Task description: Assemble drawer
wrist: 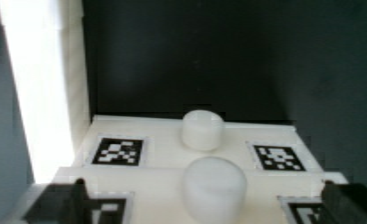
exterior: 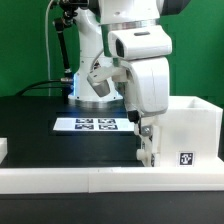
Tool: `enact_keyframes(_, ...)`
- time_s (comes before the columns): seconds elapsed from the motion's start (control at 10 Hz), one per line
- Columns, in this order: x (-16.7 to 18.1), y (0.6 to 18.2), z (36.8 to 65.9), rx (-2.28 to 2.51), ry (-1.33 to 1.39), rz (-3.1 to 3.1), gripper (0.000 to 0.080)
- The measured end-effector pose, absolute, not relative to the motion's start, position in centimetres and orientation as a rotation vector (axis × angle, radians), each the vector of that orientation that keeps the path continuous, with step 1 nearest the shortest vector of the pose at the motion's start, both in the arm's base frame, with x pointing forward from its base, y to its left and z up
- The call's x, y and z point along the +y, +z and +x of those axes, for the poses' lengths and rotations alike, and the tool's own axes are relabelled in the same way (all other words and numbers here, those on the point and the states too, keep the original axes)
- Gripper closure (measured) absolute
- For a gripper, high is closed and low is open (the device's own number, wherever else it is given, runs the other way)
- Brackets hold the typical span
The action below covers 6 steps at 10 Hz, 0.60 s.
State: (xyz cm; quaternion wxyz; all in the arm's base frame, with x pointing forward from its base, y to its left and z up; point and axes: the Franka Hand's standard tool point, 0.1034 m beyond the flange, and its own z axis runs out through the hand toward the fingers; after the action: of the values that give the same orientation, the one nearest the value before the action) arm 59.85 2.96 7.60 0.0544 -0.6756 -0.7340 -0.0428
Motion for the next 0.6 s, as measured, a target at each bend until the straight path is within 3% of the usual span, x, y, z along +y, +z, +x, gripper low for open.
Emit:
enact_keyframes(0.3,3.1,7.2,59.8,-2.187,-0.124,-2.091,0.0151)
enact_keyframes(0.6,-0.9,7.3,59.8,-2.198,-0.082,-2.072,0.0151)
